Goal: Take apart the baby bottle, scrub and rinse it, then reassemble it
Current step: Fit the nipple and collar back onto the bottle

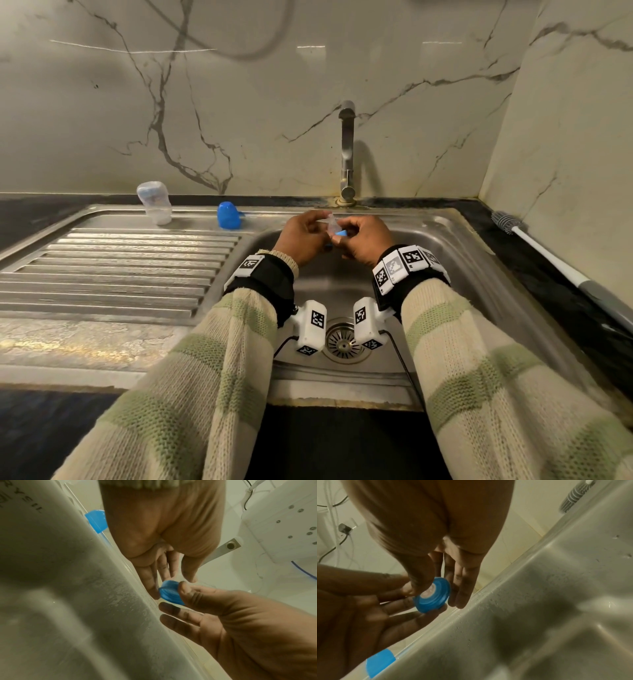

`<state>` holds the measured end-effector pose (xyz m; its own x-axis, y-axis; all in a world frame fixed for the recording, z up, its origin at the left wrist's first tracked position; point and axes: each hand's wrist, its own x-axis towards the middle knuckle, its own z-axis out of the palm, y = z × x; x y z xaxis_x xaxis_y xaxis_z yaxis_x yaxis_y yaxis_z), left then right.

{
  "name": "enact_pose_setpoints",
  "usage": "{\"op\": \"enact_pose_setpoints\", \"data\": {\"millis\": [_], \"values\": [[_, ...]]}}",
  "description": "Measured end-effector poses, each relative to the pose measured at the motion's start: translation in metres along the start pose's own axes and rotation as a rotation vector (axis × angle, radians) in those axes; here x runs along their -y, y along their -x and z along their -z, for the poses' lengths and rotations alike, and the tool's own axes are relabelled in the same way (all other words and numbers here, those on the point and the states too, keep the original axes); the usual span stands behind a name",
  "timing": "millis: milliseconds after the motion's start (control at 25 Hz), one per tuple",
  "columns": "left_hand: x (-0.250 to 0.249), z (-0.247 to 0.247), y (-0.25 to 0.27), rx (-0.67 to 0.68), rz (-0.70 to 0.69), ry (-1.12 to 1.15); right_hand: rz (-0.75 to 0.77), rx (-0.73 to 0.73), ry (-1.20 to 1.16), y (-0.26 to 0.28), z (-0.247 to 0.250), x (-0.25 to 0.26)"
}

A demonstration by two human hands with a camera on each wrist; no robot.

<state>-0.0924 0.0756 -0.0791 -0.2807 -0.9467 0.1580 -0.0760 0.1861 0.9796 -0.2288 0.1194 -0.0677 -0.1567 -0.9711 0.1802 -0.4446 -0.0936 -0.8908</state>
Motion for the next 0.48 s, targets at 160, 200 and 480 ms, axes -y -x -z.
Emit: {"op": "enact_pose_setpoints", "data": {"millis": [160, 200, 480], "values": [[0.003, -0.001, -0.003, -0.099, -0.028, -0.031, 0.163, 0.026, 0.218, 0.002, 0.0, 0.003], [0.005, -0.001, -0.006, -0.131, -0.05, -0.079, 0.159, 0.042, 0.218, 0.002, 0.0, 0.004], [0.006, 0.006, -0.005, -0.298, -0.006, -0.43, -0.046, 0.016, 0.507, -0.005, 0.005, -0.008]]}}
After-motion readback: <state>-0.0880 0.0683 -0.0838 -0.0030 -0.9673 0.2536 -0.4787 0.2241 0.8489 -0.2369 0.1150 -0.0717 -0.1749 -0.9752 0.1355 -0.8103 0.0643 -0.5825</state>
